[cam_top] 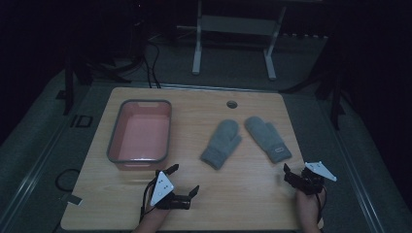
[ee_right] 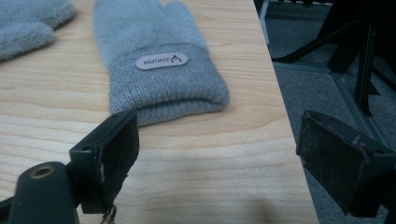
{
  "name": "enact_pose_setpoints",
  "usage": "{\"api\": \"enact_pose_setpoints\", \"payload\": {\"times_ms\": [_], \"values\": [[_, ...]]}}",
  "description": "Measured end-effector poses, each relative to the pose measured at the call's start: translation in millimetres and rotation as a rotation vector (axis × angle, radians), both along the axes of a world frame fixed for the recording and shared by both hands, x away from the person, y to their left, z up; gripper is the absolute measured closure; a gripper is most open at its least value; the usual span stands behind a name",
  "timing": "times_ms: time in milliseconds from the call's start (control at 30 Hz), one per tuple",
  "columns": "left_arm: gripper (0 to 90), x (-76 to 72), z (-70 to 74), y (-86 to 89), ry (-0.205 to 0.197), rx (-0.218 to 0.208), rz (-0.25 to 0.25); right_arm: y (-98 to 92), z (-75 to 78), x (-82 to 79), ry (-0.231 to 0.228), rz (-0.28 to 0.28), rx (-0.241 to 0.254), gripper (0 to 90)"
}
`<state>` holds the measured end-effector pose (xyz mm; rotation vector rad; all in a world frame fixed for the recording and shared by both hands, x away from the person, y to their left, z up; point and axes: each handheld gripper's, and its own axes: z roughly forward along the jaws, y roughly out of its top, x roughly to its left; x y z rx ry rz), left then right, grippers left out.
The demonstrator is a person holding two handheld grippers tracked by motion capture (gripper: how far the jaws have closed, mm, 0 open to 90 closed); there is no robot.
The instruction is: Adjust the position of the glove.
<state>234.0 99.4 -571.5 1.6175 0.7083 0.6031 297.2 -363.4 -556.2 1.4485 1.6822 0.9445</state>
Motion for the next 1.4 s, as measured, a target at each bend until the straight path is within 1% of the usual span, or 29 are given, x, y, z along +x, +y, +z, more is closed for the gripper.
{"api": "enact_pose_setpoints", "payload": {"times_ms": [67,167,233,267,400,500,533,600,667,700,733,767,800,833,867,900,967,1033,1067,1100,1133,1167,1200,1233,1267,1333,1400], "values": [[1.3,0.0,0.0,-0.3,0.0,0.001,-0.001,0.4,0.2,0.1,0.001,0.004,-0.002,13.2],[1.2,0.1,0.0,0.3,0.001,-0.002,-0.002,2.4,2.6,0.1,0.018,0.038,0.013,13.2],[1.2,0.0,0.0,0.3,0.001,-0.002,-0.001,3.2,3.4,-0.1,0.016,0.042,0.01,13.2],[1.2,-0.2,0.0,0.1,-0.001,0.001,-0.001,5.1,6.0,-0.3,0.011,0.057,0.004,13.2],[1.2,-0.5,0.0,-0.3,-0.003,0.002,-0.001,8.0,11.0,-0.1,0.019,0.077,-0.009,13.5],[1.2,-0.5,0.0,-0.3,-0.003,0.002,-0.004,9.5,14.4,-0.6,0.017,0.082,-0.005,13.7],[1.2,-0.6,0.0,-0.2,-0.005,0.003,-0.004,10.6,19.9,0.5,0.02,0.099,0.001,13.7],[1.2,-0.6,-0.1,-0.3,-0.005,0.003,-0.003,11.9,24.8,1.7,0.012,0.111,0.003,13.7],[1.2,-0.5,0.0,-0.2,-0.003,0.002,-0.003,14.1,30.6,4.3,0.007,0.139,-0.009,13.7],[1.2,-0.3,0.0,0.0,-0.002,0.001,-0.002,14.1,30.6,4.3,0.007,0.139,-0.009,13.7],[1.2,-0.2,-0.1,0.2,-0.001,-0.002,-0.002,15.5,33.8,5.6,0.007,0.149,-0.012,13.7],[1.2,0.0,-0.1,0.4,0.0,-0.005,-0.002,17.6,40.3,8.1,-0.001,0.171,-0.005,13.6],[1.2,0.1,-0.1,0.5,0.002,-0.007,-0.002,17.6,40.3,8.1,-0.001,0.171,-0.005,13.6],[1.2,0.2,-0.1,0.7,0.003,-0.008,-0.002,20.4,46.7,11.2,-0.008,0.192,0.006,12.9],[1.2,0.2,-0.1,1.0,0.004,-0.008,-0.002,20.4,46.7,11.2,-0.008,0.192,0.006,12.9],[1.2,0.2,-0.1,0.9,0.004,-0.008,-0.002,23.2,52.7,15.1,-0.001,0.212,0.025,12.7],[1.2,0.2,-0.1,0.5,0.003,-0.008,0.0,25.0,55.7,17.3,0.005,0.223,0.028,12.7],[1.2,0.4,-0.1,0.8,0.006,-0.008,0.003,32.5,65.3,24.3,0.026,0.271,0.017,13.3],[1.2,0.4,-0.1,0.8,0.006,-0.008,0.003,32.5,65.3,24.3,0.026,0.271,0.017,13.3],[1.2,0.3,-0.1,0.9,0.005,-0.009,0.003,36.0,70.3,28.1,0.026,0.298,0.03,13.7],[1.3,0.3,-0.1,0.9,0.005,-0.009,0.003,36.0,70.3,28.1,0.026,0.298,0.03,13.7],[1.3,0.1,-0.2,0.7,0.003,-0.008,0.003,38.0,72.8,30.9,0.032,0.32,0.044,13.9],[1.3,-0.1,-0.2,0.4,0.001,-0.007,0.002,40.3,75.2,33.5,0.037,0.335,0.043,13.9],[1.3,-0.4,-0.1,0.2,-0.001,-0.003,0.002,45.9,79.6,37.2,0.029,0.36,0.045,13.9],[1.2,-0.4,-0.1,0.2,-0.001,-0.003,0.002,45.9,79.6,37.2,0.029,0.36,0.045,13.9],[1.2,-0.4,-0.2,0.3,-0.001,-0.004,0.001,52.0,83.2,42.1,0.028,0.397,0.048,13.9],[1.3,-0.1,-0.2,0.5,-0.001,-0.009,0.001,60.8,86.2,48.7,0.043,0.437,0.033,13.9]]}}
